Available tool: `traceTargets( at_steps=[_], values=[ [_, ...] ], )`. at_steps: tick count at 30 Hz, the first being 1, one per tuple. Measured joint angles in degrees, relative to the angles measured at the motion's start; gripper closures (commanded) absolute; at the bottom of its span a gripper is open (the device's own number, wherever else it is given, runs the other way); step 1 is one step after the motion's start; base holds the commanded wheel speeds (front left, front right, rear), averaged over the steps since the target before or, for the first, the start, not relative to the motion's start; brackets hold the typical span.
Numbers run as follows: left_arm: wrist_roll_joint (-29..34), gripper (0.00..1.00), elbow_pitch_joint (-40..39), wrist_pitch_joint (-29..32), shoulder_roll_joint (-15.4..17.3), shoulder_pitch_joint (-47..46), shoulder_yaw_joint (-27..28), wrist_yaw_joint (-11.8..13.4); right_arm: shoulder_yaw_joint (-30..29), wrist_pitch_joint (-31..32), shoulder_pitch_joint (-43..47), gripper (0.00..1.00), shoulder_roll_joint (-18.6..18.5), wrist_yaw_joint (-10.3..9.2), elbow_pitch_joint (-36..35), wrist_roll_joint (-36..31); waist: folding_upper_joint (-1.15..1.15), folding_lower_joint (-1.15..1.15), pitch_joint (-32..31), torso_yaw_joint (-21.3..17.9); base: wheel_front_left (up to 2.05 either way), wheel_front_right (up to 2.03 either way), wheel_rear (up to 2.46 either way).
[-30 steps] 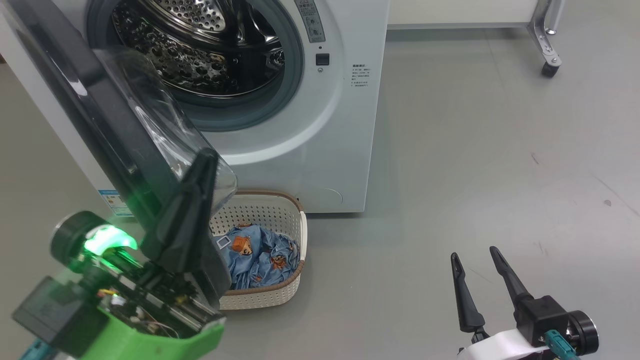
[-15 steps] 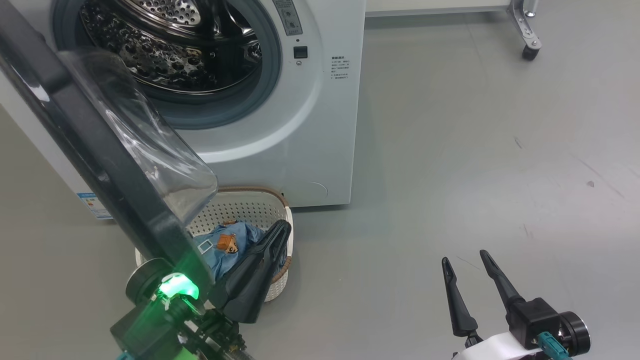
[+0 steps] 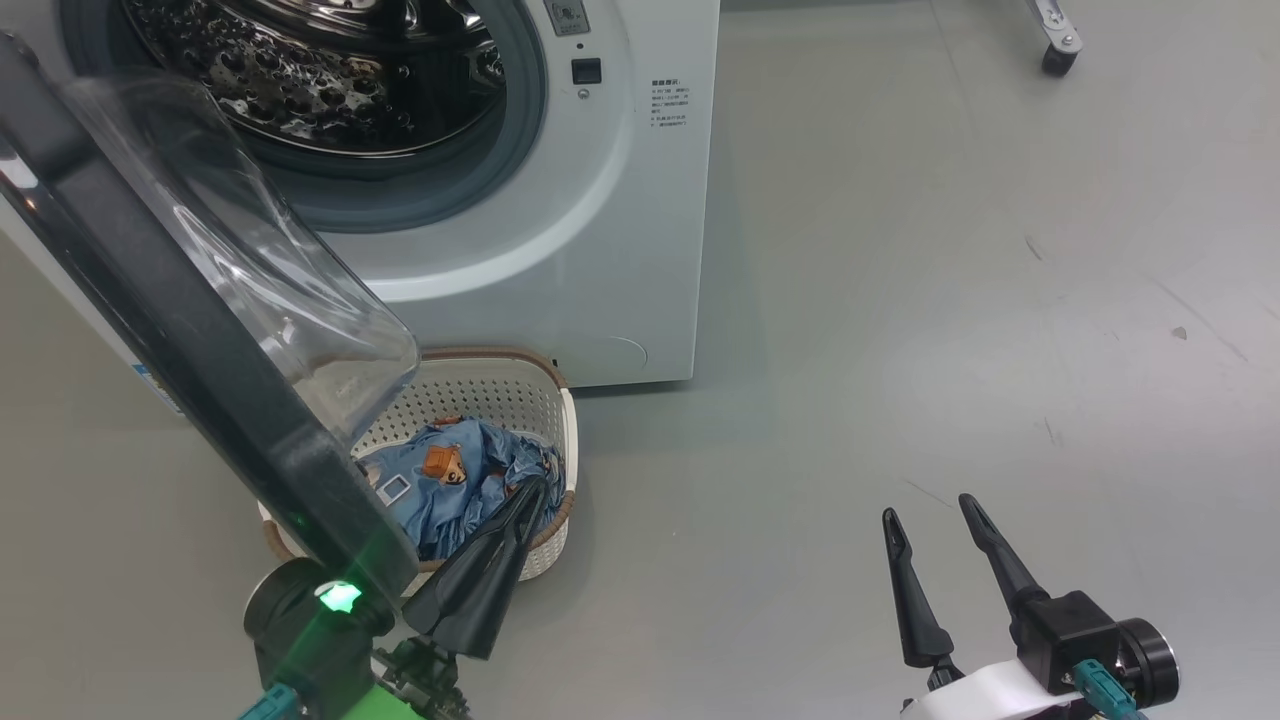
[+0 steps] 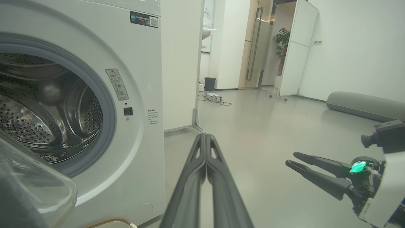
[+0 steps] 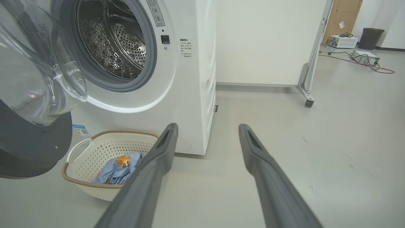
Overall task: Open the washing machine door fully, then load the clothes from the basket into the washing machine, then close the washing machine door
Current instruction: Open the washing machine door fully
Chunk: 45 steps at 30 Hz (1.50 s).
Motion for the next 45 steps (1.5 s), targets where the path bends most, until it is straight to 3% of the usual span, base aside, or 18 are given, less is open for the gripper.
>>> traceTargets(
  at_steps=[10, 45],
  values=[
    [-0.56, 1.00, 7.97, 0.05, 0.38, 2.04, 2.29, 0.00, 0.71, 0.00, -0.37, 0.00, 0.11, 0.00, 0.20, 0.00, 0.00, 0.00, 0.44, 0.34, 0.00, 0.00, 0.00],
    [-3.00, 1.00, 17.45, 0.05, -2.31, -1.53, 6.35, 0.00, 1.20, 0.00, -0.83, 0.00, 0.18, -0.34, 1.37, 0.62, 0.00, 0.00, 1.56, -0.07, 0.00, 0.00, 0.00]
  ],
)
